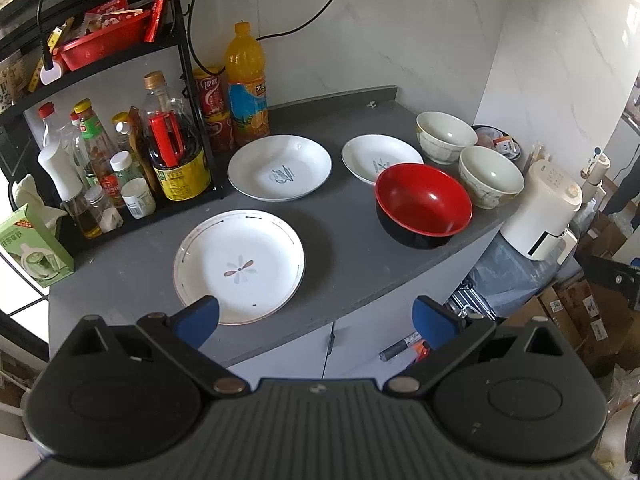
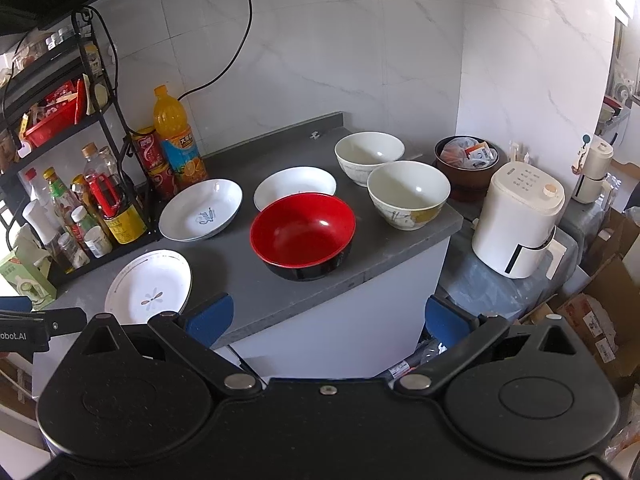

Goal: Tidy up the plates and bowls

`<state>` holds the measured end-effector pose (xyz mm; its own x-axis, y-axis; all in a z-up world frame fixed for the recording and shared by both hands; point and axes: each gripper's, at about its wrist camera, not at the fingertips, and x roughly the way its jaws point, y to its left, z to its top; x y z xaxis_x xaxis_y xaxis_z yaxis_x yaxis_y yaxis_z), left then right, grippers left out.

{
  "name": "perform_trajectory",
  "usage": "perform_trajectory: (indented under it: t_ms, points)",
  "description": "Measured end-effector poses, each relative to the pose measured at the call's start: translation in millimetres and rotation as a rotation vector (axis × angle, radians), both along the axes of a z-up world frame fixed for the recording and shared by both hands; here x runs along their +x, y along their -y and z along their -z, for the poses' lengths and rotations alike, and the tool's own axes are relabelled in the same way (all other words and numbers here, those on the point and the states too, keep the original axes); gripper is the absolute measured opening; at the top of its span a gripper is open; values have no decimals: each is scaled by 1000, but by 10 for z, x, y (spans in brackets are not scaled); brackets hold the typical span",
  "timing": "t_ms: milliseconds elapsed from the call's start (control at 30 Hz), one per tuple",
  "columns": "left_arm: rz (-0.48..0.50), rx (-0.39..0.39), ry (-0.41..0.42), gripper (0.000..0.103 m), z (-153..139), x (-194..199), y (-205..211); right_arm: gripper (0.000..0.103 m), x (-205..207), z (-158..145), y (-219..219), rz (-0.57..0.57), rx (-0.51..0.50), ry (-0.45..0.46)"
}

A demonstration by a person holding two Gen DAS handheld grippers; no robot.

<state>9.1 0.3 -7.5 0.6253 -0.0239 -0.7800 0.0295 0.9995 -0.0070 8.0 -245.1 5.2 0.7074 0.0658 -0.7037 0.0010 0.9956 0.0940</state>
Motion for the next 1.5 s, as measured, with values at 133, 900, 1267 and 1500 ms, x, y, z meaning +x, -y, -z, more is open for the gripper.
perform_trajectory:
  t_ms: [133, 900, 1267, 1500]
  points:
    - [-4, 6, 0, 102, 0, -8, 9, 103, 1, -3, -3, 2, 5, 0]
    - [-36, 6, -1, 102, -6, -54, 14, 103, -21, -19, 67, -4, -12, 3]
    - [-80, -4, -7, 102, 14, -81, 39, 103, 9, 8, 114, -9, -8, -6]
    - [-95, 16, 8, 102, -8, -130, 97, 103, -16, -17, 152, -34, -1, 14]
